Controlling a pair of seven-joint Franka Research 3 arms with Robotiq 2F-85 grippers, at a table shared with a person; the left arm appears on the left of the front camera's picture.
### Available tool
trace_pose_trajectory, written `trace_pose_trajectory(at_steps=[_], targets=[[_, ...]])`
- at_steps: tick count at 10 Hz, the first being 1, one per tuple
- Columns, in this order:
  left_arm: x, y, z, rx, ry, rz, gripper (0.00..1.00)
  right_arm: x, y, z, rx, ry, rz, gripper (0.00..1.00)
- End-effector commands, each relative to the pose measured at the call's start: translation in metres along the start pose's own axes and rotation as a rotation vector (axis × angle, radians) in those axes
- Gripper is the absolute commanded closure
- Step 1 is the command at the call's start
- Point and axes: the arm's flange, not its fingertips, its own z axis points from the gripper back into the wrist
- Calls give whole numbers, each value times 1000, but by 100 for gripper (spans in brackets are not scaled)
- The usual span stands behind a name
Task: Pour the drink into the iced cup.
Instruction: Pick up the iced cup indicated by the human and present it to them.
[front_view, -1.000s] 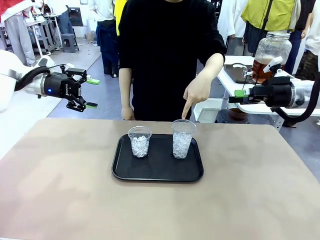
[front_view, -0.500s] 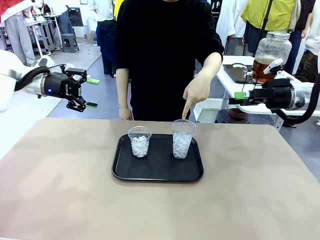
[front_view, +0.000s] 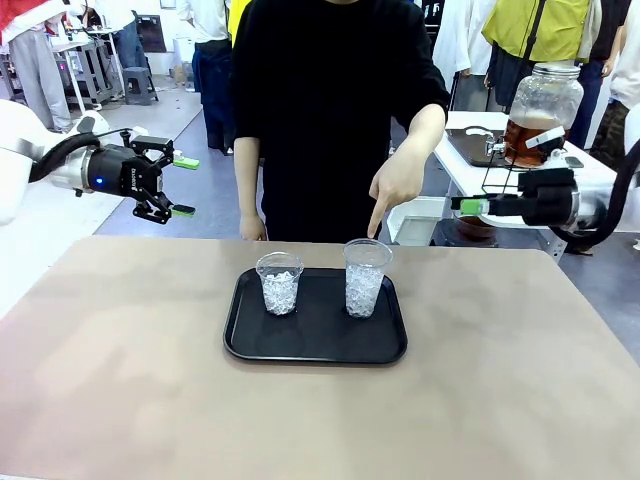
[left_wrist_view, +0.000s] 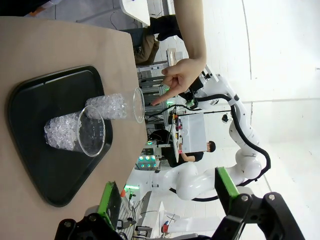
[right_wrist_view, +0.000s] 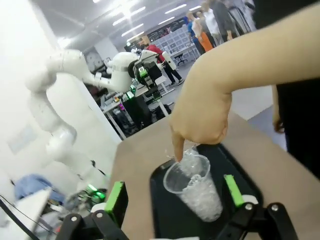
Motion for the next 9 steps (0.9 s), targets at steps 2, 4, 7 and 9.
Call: trace_pose_trajectory(at_steps=[2,4,7,9], targets=[[0,-1,0,1,-2,-2,0,-32,-7,-30,17,-15,252,0],[0,-1,0,1,-2,-2,0,-51,-13,-43,111,26,289,0],[0,-1,0,1,-2,-2,0,-68,-16,-51,132,34,314,0],[0,-1,0,1,-2,-2,0,-69,-12,-52,123,30,285,0]])
